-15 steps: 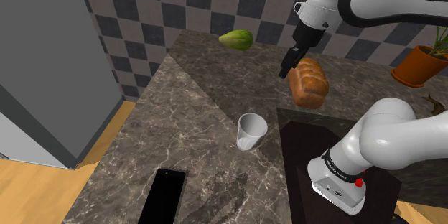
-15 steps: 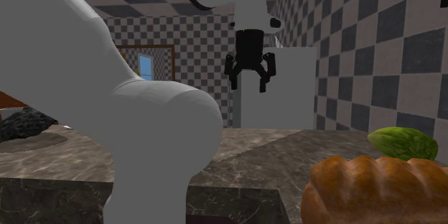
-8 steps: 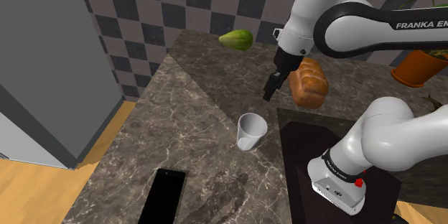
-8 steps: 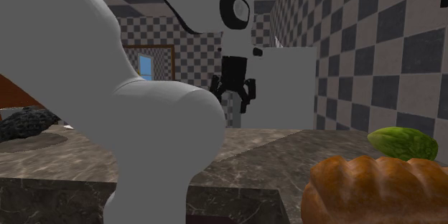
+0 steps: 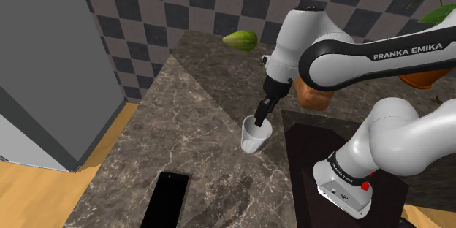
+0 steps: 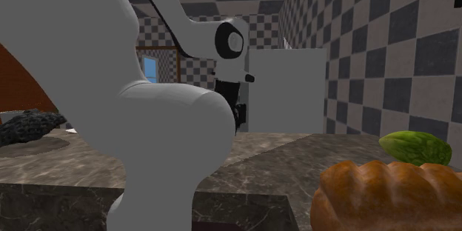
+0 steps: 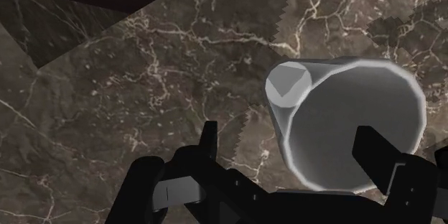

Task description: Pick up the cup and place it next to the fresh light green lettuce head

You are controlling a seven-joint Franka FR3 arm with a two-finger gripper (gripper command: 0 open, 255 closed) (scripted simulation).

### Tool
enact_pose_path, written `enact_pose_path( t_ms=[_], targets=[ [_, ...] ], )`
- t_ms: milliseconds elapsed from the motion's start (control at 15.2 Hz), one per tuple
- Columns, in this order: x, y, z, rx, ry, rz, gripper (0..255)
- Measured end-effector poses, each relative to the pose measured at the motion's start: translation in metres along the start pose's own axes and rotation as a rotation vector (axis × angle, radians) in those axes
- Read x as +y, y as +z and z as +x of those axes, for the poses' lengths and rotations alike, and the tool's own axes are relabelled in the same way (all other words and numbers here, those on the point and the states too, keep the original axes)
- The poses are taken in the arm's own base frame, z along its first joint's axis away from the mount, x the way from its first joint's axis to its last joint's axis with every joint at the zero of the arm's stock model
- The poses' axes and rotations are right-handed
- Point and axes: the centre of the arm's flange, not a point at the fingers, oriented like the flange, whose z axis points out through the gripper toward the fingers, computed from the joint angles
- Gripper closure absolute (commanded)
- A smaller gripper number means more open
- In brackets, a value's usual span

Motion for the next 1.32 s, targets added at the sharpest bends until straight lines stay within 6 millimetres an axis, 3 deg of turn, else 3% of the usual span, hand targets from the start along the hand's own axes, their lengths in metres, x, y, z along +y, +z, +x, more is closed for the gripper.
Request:
enact_pose_path(
  t_ms=[330, 792, 858, 1320],
  targets=[
    [-0.001, 0.024, 0.001, -0.001, 0.0, 0.001, 0],
    [-0.001, 0.03, 0.001, 0.0, 0.0, 0.001, 0],
    [-0.001, 0.03, 0.001, 0.0, 0.0, 0.001, 255],
    [-0.001, 0.029, 0.002, 0.002, 0.0, 0.001, 255]
  ],
)
